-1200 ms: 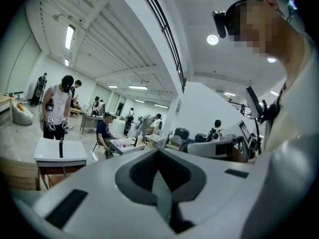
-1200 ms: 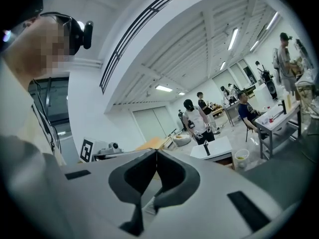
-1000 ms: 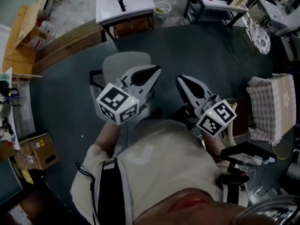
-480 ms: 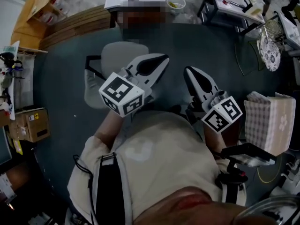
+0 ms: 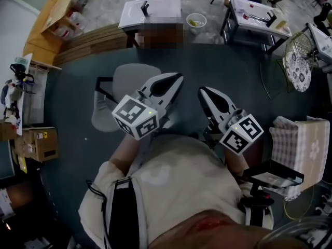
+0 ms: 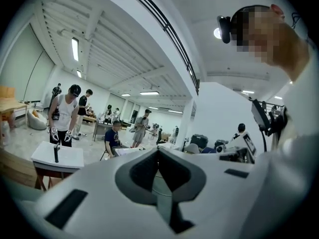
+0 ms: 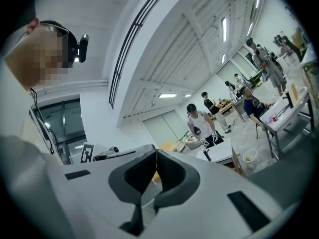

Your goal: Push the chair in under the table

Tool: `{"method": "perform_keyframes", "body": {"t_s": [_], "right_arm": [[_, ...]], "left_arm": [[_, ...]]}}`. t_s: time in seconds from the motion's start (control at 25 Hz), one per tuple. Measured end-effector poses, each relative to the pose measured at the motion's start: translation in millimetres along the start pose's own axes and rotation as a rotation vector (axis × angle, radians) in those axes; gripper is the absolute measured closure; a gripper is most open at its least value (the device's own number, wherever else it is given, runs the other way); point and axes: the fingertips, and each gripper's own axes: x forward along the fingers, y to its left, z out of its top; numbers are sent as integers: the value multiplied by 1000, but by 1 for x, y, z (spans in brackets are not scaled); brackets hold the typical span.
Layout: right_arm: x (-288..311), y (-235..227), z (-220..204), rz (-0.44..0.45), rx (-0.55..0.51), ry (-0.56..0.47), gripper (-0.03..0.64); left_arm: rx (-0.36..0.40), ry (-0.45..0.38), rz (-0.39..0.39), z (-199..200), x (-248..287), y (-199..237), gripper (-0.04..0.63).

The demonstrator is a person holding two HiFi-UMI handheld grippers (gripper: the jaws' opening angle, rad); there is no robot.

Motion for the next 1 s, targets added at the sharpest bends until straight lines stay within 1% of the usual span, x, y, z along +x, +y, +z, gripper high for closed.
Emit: {"method": "perform_keyframes", "body": {"t_s": [0.2, 0.36, 0.44, 0.64, 0.84, 0.92, 1.0], "right_arm": [[-17, -16, 8, -22, 9, -26, 606], [-14, -17, 5, -28, 27, -31, 606], [-11, -18, 1, -41, 31, -22, 606], [8, -30, 1, -95, 15, -2, 606], [11, -64, 4, -196, 36, 11, 606], [27, -77, 6, -222, 39, 25, 606], [49, -86, 7, -231, 38, 42, 606]], "left_arm": [[33, 10, -19, 0, 17, -16, 589], [56, 53, -27, -8, 15, -14, 589], [43, 66, -36, -12, 15, -8, 589], [1, 65, -108, -13, 30, 11, 589], [-45, 96, -208, -28, 69, 22, 589], [-51, 88, -232, -24, 82, 38, 589], [-66, 79, -234, -19, 87, 62, 589]]}}
